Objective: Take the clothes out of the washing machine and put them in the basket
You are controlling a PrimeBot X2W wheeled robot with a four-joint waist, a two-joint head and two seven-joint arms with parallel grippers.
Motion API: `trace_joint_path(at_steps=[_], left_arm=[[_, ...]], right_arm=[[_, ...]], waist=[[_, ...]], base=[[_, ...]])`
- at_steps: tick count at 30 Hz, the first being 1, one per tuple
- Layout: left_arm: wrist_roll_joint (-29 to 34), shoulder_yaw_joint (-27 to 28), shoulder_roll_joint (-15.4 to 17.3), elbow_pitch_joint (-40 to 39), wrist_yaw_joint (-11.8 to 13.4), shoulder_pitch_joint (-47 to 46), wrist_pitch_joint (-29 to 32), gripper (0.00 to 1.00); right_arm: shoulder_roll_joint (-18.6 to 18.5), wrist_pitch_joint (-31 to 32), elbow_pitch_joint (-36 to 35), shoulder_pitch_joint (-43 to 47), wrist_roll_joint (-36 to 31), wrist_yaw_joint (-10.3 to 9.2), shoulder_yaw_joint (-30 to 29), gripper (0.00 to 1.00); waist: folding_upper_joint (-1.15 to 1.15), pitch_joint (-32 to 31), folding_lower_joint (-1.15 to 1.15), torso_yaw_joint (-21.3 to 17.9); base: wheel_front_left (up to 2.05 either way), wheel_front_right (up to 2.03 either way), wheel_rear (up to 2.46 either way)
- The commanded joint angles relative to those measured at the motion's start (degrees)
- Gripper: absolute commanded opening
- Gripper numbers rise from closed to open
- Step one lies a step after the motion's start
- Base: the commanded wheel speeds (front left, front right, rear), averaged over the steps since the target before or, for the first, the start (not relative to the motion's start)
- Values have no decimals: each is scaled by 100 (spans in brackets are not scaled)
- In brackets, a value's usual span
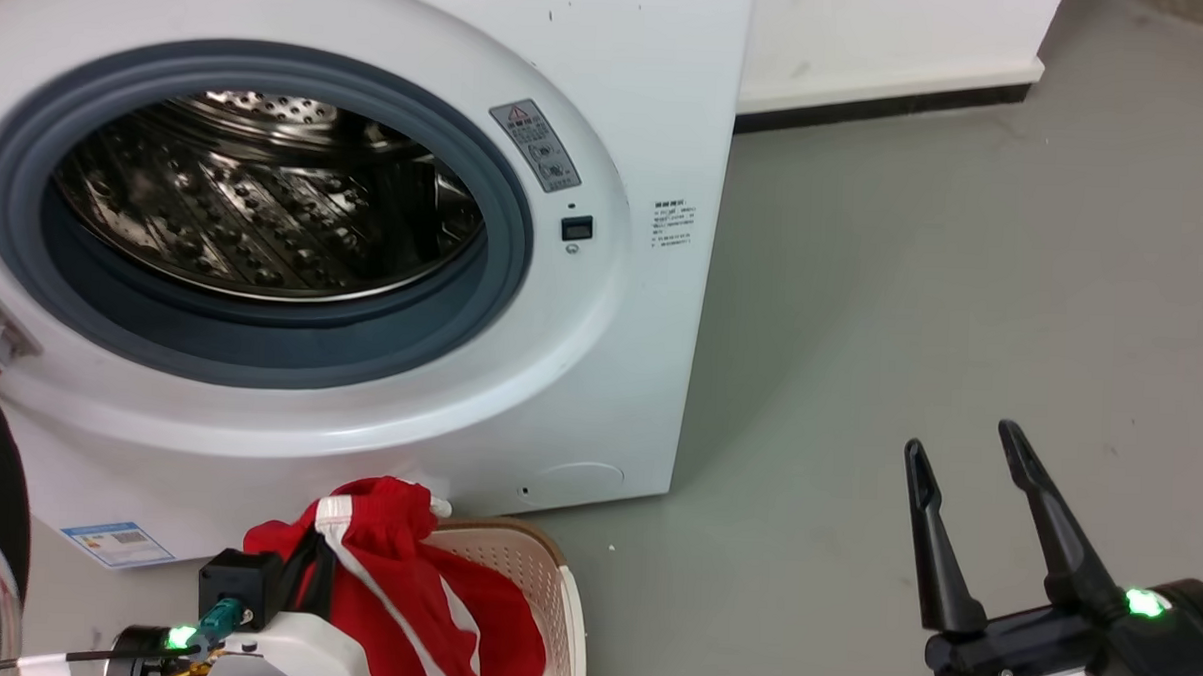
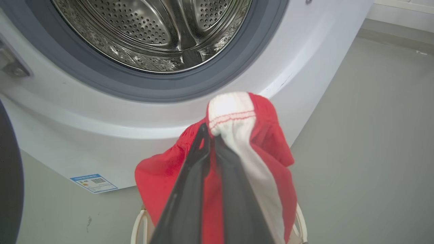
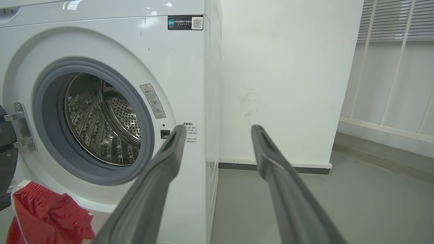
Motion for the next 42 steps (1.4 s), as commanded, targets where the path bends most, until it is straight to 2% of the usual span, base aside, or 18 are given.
trace_joint_path(at_steps=[1,14,29,36,42], left_arm=[[-19,-12,-23,73,-27,-23,-31,0],[9,-31,-372,1581,-438,-700,-30,0],[139,11,-633,3702,-867,-1821,-32,0],[182,-85,-709,4519,-943,-2354,45,0],[226,-171,-685,4837,-957,-2718,238,0]], right_arm=[[3,-13,-28,-107,-18,-2,-5,100],[4,-13,-122,-638,77,-2,44,100],[4,-14,-294,-1326,211,-2,111,100],[4,-13,-396,-1608,288,-2,125,100],[4,-14,-427,-1813,341,-2,123,100]], waist=[[0,124,0,-68],[0,1044,0,-348],[0,2249,0,-718],[0,2777,0,-755],[0,3213,0,-736]], base=[[0,0,0],[0,0,0],[0,0,0],[0,0,0],[0,0,0]])
